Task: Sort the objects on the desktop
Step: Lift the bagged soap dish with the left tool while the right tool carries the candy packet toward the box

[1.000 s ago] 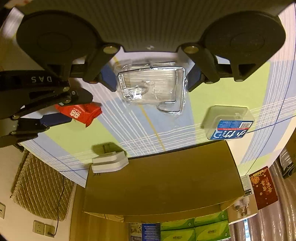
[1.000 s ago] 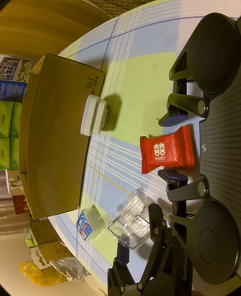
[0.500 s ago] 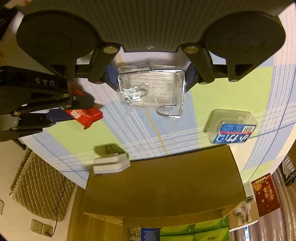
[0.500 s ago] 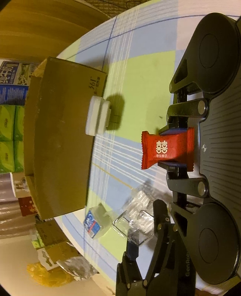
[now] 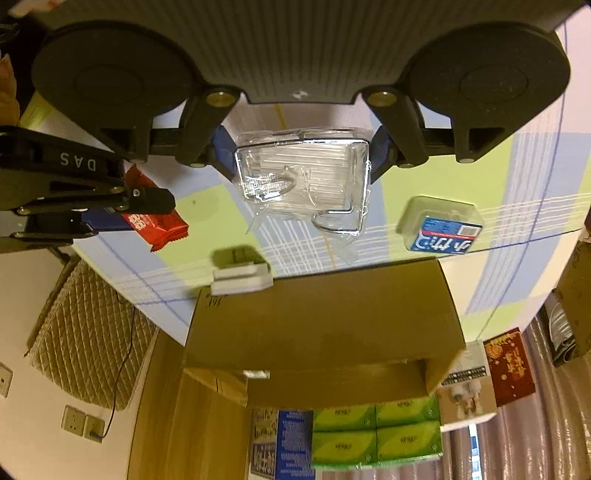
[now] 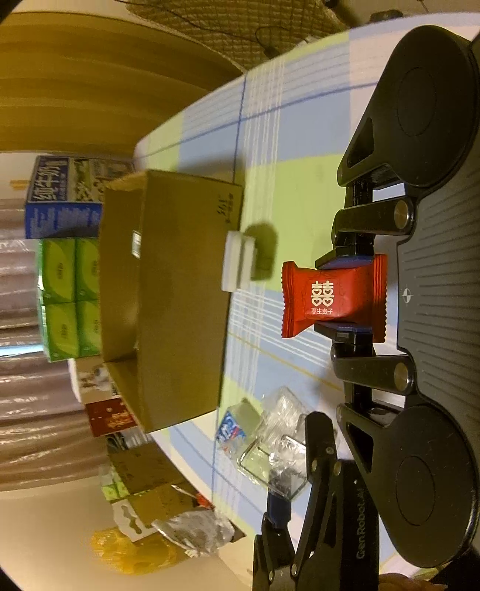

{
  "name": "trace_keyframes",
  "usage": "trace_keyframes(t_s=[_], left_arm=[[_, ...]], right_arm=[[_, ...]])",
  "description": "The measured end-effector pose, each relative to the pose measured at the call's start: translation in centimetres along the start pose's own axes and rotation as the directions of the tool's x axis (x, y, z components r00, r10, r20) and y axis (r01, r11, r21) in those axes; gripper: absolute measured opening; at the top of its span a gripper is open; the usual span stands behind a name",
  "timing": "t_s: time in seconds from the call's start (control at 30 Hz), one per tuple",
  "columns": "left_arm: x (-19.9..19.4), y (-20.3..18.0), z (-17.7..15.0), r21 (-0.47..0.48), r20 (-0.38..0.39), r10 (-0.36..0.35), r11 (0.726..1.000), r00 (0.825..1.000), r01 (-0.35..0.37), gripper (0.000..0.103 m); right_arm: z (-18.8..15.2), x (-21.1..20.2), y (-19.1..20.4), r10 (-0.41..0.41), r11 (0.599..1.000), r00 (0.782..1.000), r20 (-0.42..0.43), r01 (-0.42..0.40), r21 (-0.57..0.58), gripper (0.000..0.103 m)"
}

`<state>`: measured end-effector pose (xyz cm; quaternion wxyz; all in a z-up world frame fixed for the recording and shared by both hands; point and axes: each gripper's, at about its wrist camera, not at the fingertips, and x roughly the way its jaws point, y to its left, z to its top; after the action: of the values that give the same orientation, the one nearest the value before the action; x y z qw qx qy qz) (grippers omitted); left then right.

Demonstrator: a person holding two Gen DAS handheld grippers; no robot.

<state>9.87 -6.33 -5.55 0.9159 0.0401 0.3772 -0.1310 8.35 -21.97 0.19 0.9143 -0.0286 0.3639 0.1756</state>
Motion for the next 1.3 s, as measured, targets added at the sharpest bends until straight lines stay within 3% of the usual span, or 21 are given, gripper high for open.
trace_keyframes(t_s=[0.5,1.3], left_arm=[[-5.6,-1.6,0.6,-0.020,0.040,0.035,0.999,0.999,-0.034,0.066],[-7.3,-2.4,1.7,-0.003,0.057,0.019,1.000,0.998,-0.019,0.066]], right_arm=[[0.5,-5.5,-0.4,-0.024,1.000,0.997,0.071,0.022,0.023,0.026],[1.4,-7.7,-1.8,-0.043,0.998,0.994,0.102,0.038,0.043,0.026]])
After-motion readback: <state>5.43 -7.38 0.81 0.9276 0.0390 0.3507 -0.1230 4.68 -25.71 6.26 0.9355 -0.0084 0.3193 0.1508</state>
